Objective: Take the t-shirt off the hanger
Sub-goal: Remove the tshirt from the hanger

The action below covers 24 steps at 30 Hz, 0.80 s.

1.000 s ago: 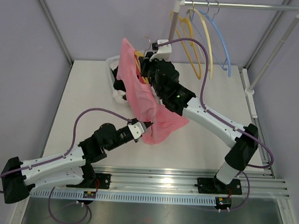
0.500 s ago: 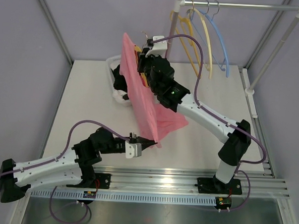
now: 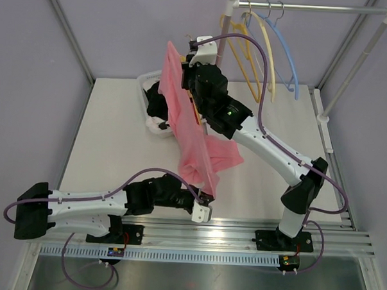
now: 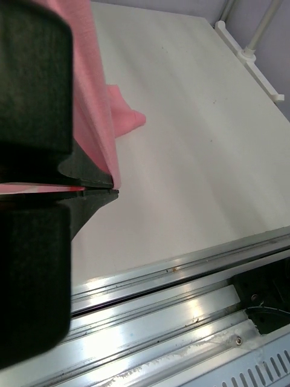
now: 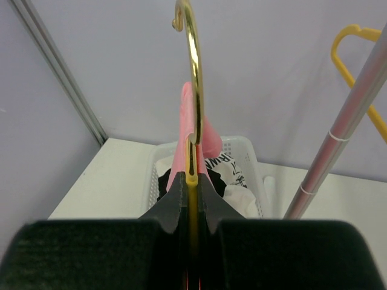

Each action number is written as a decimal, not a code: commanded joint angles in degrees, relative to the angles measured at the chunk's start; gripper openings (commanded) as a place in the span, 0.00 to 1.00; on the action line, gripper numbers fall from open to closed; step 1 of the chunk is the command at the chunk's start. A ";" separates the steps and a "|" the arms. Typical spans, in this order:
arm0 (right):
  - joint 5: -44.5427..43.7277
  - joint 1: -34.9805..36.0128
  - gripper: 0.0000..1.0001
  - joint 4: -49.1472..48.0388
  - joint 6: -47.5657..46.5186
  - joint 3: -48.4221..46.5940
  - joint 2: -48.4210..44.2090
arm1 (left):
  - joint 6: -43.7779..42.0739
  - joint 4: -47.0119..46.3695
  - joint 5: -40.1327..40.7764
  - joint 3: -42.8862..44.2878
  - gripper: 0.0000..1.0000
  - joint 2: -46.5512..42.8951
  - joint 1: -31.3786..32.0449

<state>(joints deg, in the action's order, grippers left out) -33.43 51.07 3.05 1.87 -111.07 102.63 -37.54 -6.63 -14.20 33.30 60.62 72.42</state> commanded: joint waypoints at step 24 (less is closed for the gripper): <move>1.53 -0.18 0.00 -11.92 4.37 7.17 -11.58 | 8.97 -19.72 22.71 -6.75 0.87 -18.34 1.58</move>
<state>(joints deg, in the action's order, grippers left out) -32.88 51.00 -0.64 3.99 -104.62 91.02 -31.44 -18.24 -0.38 26.48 43.03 73.97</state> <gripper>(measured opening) 0.066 0.856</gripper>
